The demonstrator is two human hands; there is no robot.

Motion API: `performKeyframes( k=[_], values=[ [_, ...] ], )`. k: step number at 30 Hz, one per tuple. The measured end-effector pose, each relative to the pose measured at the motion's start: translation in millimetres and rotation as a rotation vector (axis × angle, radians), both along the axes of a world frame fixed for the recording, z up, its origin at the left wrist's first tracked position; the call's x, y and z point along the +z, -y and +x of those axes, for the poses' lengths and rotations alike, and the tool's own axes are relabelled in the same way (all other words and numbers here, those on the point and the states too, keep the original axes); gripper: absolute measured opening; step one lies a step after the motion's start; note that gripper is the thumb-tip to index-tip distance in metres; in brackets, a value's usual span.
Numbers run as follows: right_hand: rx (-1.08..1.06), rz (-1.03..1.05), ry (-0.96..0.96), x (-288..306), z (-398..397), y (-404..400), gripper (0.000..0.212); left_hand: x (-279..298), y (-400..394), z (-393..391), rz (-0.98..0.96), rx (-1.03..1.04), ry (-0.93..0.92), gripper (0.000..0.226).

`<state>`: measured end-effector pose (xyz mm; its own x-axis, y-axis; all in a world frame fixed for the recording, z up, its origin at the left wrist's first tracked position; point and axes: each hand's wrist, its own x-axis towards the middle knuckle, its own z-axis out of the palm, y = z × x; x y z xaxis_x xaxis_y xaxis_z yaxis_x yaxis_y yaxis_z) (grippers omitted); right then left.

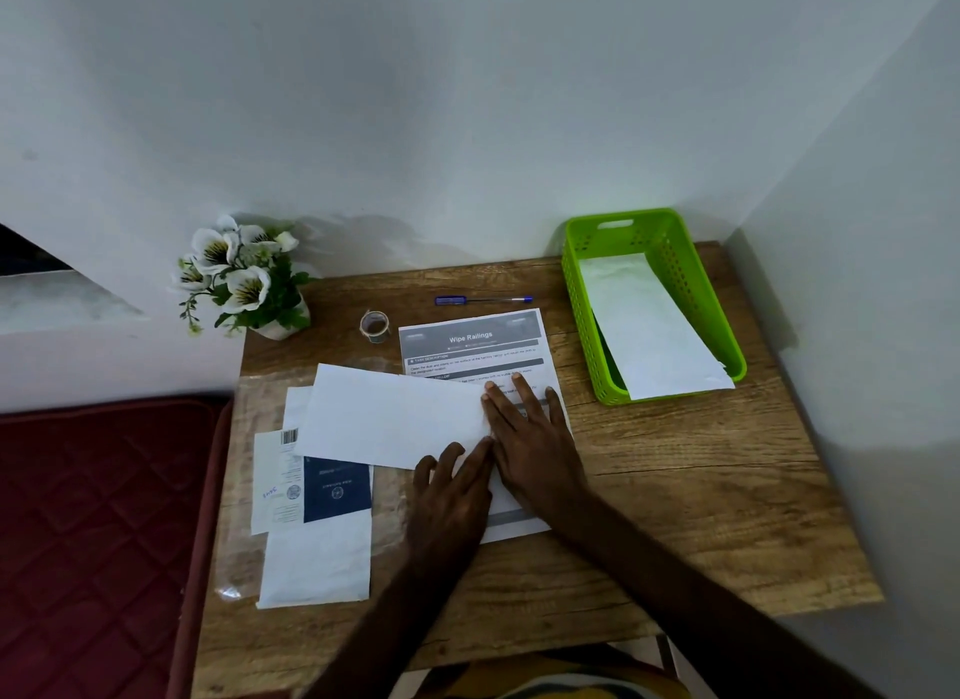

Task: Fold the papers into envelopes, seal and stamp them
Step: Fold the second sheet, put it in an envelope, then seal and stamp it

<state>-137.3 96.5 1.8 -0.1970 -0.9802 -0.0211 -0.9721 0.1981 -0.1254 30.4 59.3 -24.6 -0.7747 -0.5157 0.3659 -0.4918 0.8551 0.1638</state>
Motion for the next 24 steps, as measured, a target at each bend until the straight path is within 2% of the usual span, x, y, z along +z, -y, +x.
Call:
performKeyframes(
  k=[14,17,19,21,24],
  values=[
    [-0.008,-0.057,0.089,-2.3,-9.1,4.5,0.061,6.3,0.9,0.2,0.053,0.045,0.024,0.038],
    [-0.020,-0.240,0.141,-2.0,-14.6,-4.4,0.054,8.3,1.4,0.0,0.057,0.047,0.009,0.036],
    [0.086,-0.332,0.094,-5.2,-12.9,-14.1,0.044,7.2,1.9,0.1,0.056,0.051,0.004,0.036],
    [0.186,-0.328,0.066,-9.5,-9.5,-21.7,0.038,4.9,2.1,0.5,0.055,0.050,0.003,0.036],
    [0.166,-0.299,0.057,-11.5,-7.1,-23.6,0.035,3.3,1.3,1.1,0.052,0.050,-0.003,0.038]
  ],
)
